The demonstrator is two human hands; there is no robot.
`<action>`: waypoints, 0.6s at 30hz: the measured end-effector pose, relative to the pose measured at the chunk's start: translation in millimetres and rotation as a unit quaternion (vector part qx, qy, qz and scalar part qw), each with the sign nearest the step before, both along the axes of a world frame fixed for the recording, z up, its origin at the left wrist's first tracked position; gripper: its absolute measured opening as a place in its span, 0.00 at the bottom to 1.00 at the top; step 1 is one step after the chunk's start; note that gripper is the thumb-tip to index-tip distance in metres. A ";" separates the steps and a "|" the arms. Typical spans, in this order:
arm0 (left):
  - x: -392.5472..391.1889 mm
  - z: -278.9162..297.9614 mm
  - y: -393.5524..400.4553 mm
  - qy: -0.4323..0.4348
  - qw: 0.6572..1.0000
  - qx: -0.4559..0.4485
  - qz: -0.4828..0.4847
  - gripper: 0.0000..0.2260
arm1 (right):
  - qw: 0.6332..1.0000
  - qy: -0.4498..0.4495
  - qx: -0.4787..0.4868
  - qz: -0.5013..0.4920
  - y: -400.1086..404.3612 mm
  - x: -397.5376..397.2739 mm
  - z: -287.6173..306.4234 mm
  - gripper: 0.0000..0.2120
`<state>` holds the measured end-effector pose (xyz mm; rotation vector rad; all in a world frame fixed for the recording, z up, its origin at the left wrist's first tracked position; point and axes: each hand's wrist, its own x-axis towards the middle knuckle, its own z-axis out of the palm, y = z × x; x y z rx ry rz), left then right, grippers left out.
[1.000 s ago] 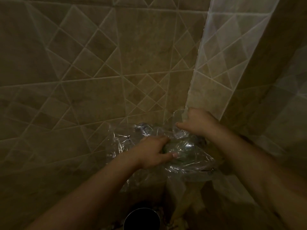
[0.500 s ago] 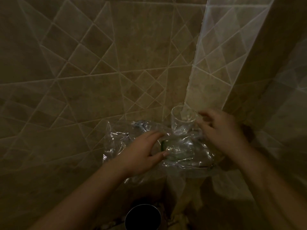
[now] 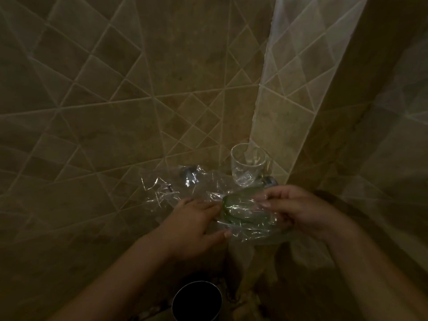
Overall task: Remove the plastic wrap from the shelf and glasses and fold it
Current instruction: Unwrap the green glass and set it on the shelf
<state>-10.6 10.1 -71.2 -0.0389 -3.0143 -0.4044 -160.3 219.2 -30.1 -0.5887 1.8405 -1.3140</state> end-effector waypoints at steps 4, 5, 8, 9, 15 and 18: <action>-0.6 2.7 -1.0 -0.006 0.998 -0.059 -0.006 0.31 | 0.998 0.054 0.012 -0.040 -7.9 2.2 1.8 0.08; -0.4 2.9 -0.3 -0.005 0.998 -0.063 -0.007 0.30 | 0.995 0.081 0.017 -0.048 -4.8 1.5 4.1 0.07; 0.5 0.8 -0.3 0.002 0.999 -0.050 -0.010 0.31 | 0.973 0.223 0.041 -0.042 10.6 2.1 24.9 0.10; 0.8 0.3 -1.2 -0.001 0.999 -0.035 -0.008 0.33 | 0.954 0.291 0.062 -0.032 15.9 3.2 33.5 0.11; -1.5 14.8 -4.6 -0.036 0.999 0.034 -0.022 0.34 | 0.797 0.587 0.144 0.010 26.5 16.5 90.7 0.06; -1.6 34.0 -6.2 0.035 0.988 0.148 0.012 0.30 | 0.764 0.635 0.109 0.048 13.4 24.0 104.9 0.08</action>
